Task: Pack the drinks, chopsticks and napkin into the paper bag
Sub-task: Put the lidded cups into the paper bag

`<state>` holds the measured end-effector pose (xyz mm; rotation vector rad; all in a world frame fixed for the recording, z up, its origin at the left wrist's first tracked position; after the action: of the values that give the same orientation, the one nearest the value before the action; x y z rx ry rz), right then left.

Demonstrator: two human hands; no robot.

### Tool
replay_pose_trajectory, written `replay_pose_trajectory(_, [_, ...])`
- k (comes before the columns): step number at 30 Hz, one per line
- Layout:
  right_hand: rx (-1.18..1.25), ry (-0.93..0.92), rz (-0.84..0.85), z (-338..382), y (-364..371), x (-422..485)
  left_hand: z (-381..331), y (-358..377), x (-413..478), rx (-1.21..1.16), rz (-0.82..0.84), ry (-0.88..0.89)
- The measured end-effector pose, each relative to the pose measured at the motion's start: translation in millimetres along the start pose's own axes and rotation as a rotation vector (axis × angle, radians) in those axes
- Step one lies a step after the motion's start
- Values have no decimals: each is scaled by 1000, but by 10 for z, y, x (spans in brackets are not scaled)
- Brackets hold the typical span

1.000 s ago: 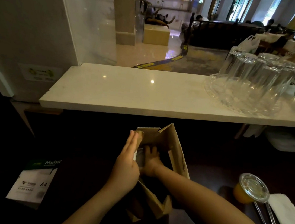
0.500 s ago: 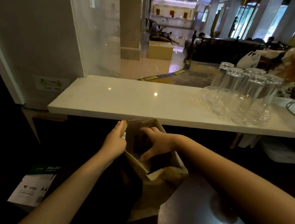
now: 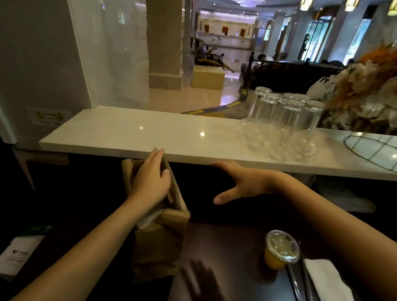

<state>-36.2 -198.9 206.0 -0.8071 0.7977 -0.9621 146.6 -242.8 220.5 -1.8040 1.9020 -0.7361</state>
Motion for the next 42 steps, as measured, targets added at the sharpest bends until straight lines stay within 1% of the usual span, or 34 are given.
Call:
replay_pose_trajectory(2, [-33, 100, 15, -388, 70, -290, -260, 294, -205, -78, 33, 77])
replay_pose_trajectory(5, [-67, 249, 24, -988, 255, -702, -426, 1017, -401, -97, 186, 99])
replay_pose_trajectory(10, [-40, 425, -1, -1817, 745, -1177, -166, 2436, -659, -151, 504, -62])
replay_pose_trajectory(12, [-25, 449, -18, -2011, 942, -1237, 19, 2898, -773, -126, 606, -126])
replay_pose_trajectory(14, [26, 448, -24, -2127, 1120, -1235, 181, 3275, -877, -91, 695, -151])
replay_pose_trajectory(16, [88, 435, -44, -2194, 1260, -1191, 291, 3553, -946, -85, 754, -130])
replay_pose_trajectory(19, [116, 415, -89, -2272, 1379, -1087, 323, 3843, -974, -168, 818, -86])
replay_pose_trajectory(21, [121, 413, -129, -2329, 1405, -1032, 389, 3999, -943, -219, 805, -100])
replay_pose_trajectory(25, [161, 380, -212, -2379, 1388, -981, 507, 4183, -905, -367, 750, -184])
replay_pose_trajectory(30, [184, 349, -260, -2357, 1328, -972, 477, 4147, -923, -446, 686, -188])
replay_pose_trajectory(36, [243, 307, -217, -2160, 1039, -910, 261, 3785, -805, -486, 647, -119])
replay_pose_trajectory(39, [196, 269, -188, -1919, 736, -808, 40, 3439, -710, -497, 578, -67])
replay_pose_trajectory(42, [117, 211, -171, -1548, 379, -673, -232, 2925, -605, -541, 464, -68])
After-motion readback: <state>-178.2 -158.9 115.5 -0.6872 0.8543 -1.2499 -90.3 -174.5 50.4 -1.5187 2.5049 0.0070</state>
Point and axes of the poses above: each hand's wrist, its own x-axis towards the middle knuckle, its own y-axis out of the palm, z = x × y, the point moved 10 cm from there along x, towards the middle knuckle, and after that the axes turned 11 degrees about -y, right-handed, at the moved point
